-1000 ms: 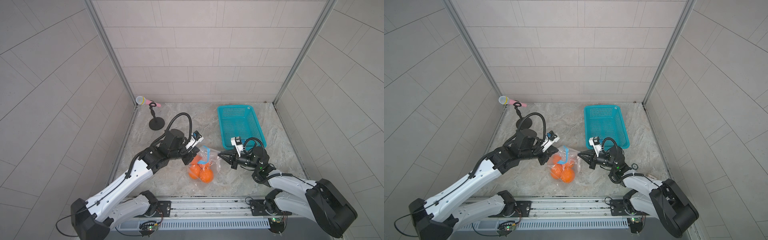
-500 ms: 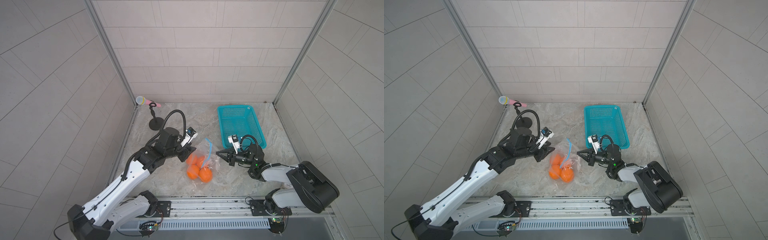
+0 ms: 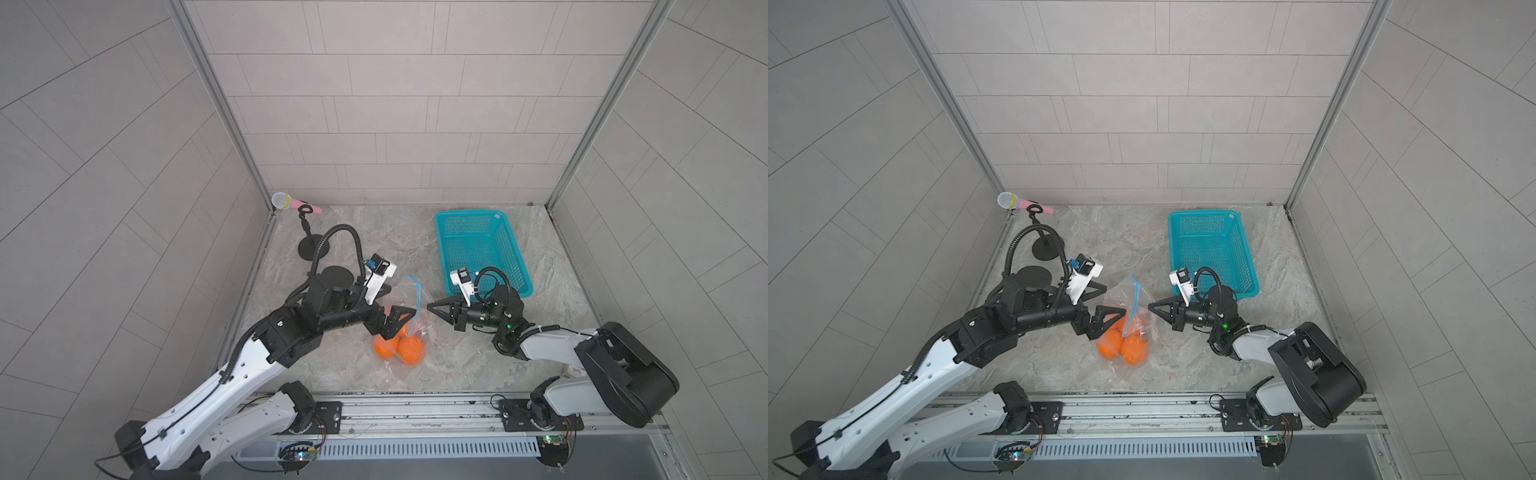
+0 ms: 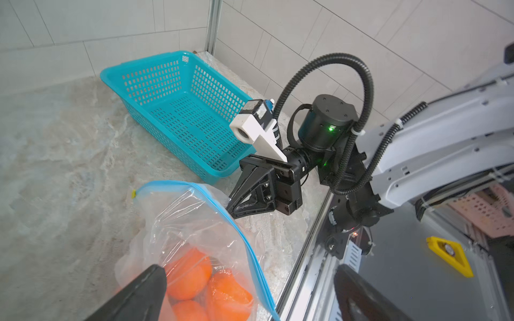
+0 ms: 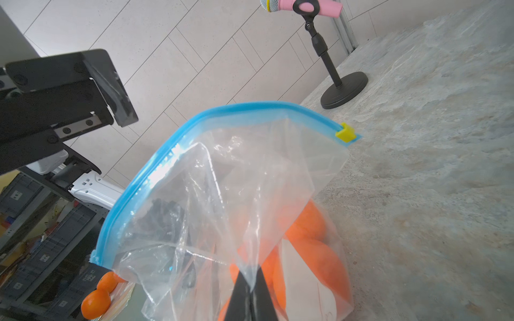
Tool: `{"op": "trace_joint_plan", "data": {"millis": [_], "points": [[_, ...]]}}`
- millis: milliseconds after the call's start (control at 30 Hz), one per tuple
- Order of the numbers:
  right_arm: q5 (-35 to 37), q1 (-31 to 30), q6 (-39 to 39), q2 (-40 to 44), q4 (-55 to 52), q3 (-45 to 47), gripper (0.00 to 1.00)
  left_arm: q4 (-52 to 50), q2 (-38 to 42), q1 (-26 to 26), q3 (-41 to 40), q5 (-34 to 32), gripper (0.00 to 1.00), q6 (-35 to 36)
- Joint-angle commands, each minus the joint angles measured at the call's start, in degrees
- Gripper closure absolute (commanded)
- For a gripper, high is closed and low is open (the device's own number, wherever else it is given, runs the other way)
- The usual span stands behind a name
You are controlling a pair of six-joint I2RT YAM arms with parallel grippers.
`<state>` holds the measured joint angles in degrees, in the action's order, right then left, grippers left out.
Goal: Open the zip-top bag and take out the orange
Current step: Open the zipper of the food storage bag at the center of the board.
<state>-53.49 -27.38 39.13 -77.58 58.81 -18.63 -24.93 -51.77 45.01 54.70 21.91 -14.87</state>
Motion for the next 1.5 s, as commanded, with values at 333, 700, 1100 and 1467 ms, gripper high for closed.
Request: {"op": "trace_joint_plan", "data": {"millis": [333, 700, 1100, 1467], "points": [[3.4, -1.7, -6.1, 6.6, -9.1, 0.4, 1.00, 2.5, -6.5, 3.4, -2.4, -2.7, 0.43, -7.9], [3.6, -2.1, -6.6, 6.2, -9.3, 0.5, 1.00, 8.7, -6.2, 3.1, -7.4, -0.7, 0.54, -9.8], [4.6, -2.1, -6.9, 8.6, -10.5, 1.2, 1.00, 8.3, -9.6, 3.0, -9.1, -0.6, 0.66, -9.1], [5.1, -2.6, -6.8, 9.0, -10.0, 2.1, 1.00, 7.4, -9.5, 2.7, -9.8, -6.2, 1.00, -7.2]]}}
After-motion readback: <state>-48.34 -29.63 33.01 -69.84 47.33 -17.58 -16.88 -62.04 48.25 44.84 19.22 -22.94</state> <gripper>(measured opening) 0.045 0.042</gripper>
